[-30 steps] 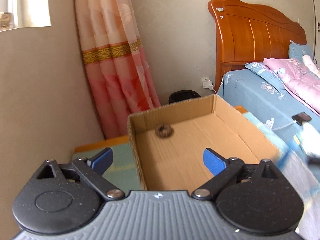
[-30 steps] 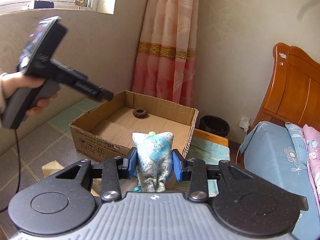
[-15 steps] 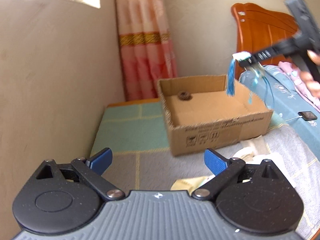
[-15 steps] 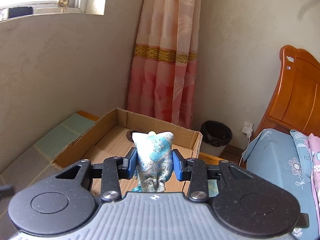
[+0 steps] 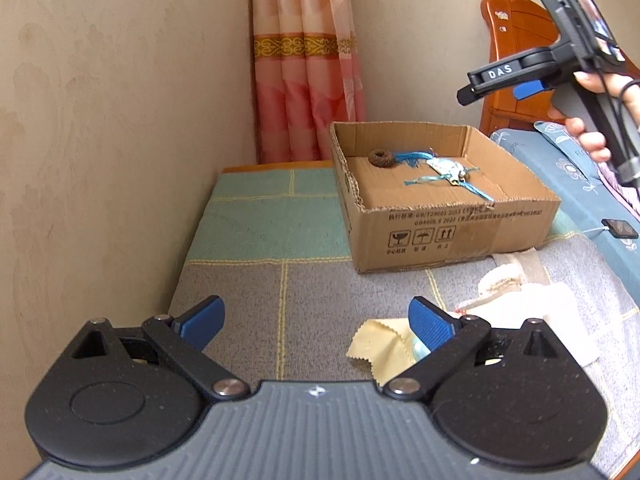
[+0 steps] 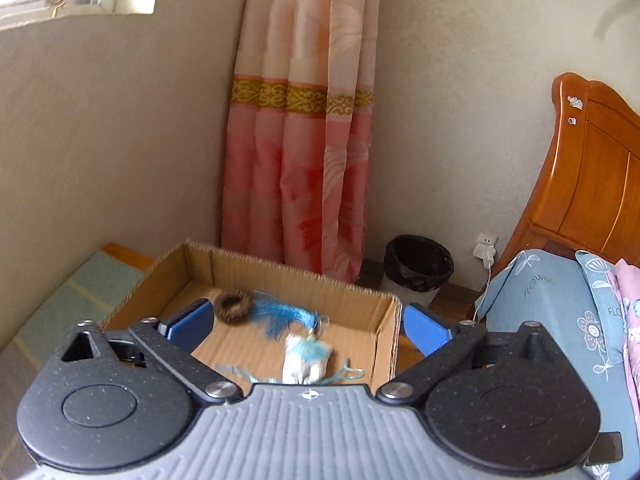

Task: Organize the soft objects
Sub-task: 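Move the left gripper to the blue-and-white ball toy and grasp it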

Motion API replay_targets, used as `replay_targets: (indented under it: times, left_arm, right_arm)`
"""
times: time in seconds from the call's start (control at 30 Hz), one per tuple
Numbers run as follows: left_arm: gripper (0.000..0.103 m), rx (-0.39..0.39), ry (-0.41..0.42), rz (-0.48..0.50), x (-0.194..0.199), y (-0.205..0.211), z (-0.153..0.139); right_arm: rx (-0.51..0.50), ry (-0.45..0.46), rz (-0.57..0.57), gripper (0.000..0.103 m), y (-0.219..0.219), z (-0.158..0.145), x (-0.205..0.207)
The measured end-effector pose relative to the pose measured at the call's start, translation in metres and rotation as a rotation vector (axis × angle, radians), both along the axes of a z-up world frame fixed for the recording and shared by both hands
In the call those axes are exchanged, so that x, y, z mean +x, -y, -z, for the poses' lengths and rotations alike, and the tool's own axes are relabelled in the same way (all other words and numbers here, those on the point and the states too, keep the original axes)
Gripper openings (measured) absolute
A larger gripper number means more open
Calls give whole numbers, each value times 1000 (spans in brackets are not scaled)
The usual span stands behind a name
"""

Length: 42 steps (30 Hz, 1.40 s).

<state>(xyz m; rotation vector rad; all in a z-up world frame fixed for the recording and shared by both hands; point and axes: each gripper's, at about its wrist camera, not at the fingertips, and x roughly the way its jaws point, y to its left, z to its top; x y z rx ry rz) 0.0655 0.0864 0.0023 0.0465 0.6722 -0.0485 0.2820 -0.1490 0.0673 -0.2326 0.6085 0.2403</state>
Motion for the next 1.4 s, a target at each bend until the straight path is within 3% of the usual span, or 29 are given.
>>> replay_targets:
  times: [0.43,0.73,0.93,1.17,1.4]
  left_arm:
    - [98,17,0,42,-18,11,-2]
    - [98,24,-25,79,-21,18,5]
    - [98,31,-49,94,-22,23,12]
    - [98,46,-69,114,-22,30,17]
    - [98,61,-90,113,-24,36,20]
  right_arm:
    - [-13,-65,14,103,6,12,-74]
    - [8,-123,143,103,30,59,-130]
    - [35,-213,205,103,47,94,-165]
    - [87,-333,147,103,42,124,-192]
    - [76,-339,72,103,12,131,-187]
